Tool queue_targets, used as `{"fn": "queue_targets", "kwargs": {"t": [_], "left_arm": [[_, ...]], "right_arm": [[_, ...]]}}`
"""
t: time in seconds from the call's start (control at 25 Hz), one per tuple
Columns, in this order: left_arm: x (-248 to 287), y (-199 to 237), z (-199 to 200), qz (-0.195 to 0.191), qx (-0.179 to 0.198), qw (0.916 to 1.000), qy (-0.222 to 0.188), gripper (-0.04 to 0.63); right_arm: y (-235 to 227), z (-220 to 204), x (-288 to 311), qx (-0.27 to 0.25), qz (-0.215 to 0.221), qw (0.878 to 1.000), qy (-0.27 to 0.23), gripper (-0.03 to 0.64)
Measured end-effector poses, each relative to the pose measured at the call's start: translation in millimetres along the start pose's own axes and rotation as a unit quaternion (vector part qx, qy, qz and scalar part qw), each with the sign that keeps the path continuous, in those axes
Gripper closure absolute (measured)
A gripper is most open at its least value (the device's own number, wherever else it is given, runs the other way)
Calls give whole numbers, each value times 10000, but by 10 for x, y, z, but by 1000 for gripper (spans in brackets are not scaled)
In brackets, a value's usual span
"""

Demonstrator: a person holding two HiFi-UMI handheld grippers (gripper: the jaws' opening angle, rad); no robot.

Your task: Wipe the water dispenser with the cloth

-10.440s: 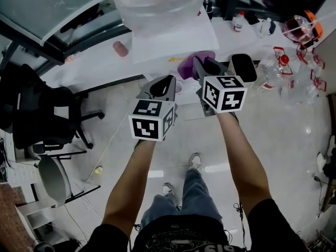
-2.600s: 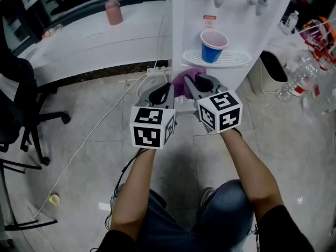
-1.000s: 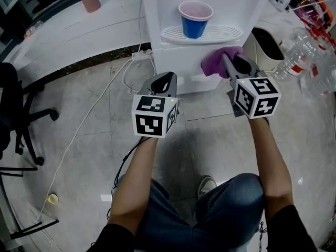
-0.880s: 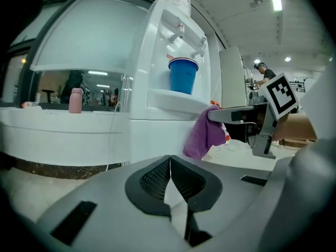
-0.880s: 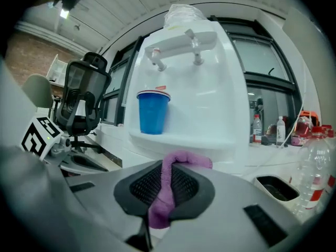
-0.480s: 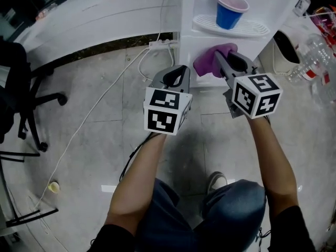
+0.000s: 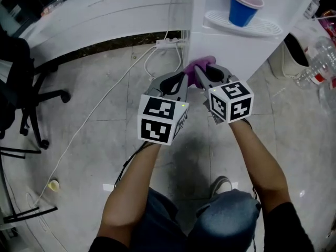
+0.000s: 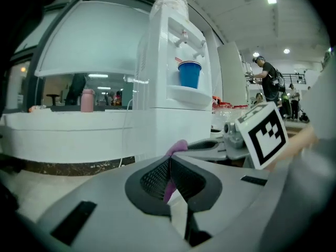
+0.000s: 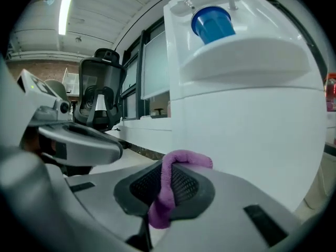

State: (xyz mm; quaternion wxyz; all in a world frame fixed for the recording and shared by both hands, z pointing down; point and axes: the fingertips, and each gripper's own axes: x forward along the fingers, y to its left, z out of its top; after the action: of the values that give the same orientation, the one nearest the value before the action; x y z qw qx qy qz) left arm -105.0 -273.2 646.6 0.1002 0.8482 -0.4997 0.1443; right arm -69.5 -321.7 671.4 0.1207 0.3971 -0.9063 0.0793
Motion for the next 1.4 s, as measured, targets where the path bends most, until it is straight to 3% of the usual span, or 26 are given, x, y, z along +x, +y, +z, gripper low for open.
{"fn": "queue_targets", "kwargs": {"t": [0.08,0.48,1.4], "left_arm": [[-31,28,5,28,-158,9999,-18,569],[-48,22,4,57,-125,9999,9,569],[610,-519,-162,-295,7,9992,282,569]], "right_arm": [[41,-122,95,20,-3,10000,57,584],[-105,-420,213,177,-184,9993,271,584],[-1339,-828,-507,326,-1121,9915,571,584]]}}
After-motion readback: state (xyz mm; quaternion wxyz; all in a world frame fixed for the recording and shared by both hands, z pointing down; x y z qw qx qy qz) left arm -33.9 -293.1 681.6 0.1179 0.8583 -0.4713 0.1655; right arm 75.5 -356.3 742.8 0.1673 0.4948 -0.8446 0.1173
